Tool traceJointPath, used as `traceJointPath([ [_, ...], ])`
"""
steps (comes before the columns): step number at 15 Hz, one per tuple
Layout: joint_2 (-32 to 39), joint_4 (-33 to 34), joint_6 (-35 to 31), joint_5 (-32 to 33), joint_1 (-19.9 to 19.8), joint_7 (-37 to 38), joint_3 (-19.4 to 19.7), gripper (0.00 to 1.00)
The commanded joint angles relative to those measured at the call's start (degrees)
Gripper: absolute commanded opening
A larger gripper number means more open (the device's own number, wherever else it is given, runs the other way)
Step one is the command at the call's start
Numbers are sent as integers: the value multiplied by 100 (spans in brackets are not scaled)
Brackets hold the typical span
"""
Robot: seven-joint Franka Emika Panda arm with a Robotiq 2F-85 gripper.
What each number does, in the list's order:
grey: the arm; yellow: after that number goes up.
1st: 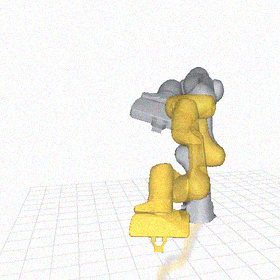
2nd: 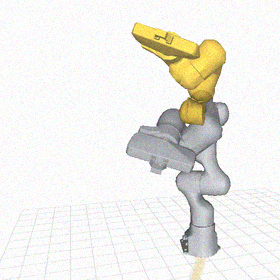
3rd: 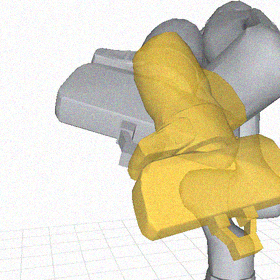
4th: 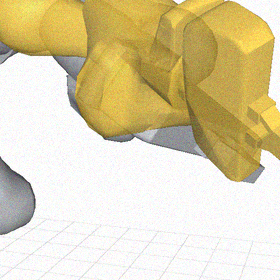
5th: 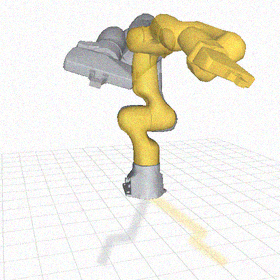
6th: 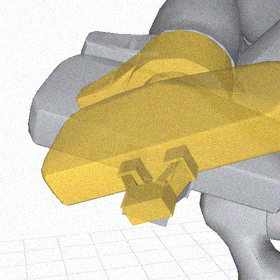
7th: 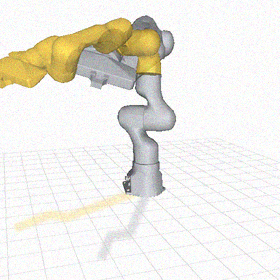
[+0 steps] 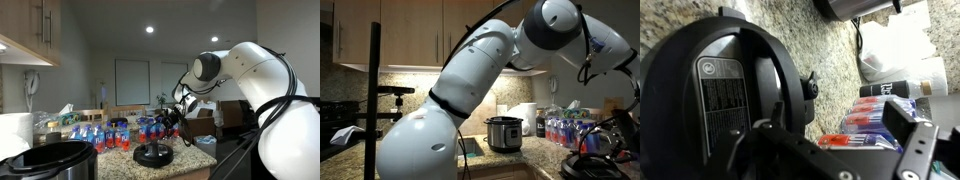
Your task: Remove the black lid from the rice cooker
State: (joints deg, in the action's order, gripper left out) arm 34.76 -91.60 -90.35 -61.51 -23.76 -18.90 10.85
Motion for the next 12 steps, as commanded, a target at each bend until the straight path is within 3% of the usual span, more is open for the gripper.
traceJointPath([
  [1, -933, -631, 539, 746, 9, -101, 247, 100],
  [5, -1959, -840, 855, 2252, 288, 354, 513, 100],
  [8, -2911, -1124, 491, 3111, 552, 781, 487, 100],
  [12, -4151, -1531, -266, 3880, 1041, 1466, 171, 100],
])
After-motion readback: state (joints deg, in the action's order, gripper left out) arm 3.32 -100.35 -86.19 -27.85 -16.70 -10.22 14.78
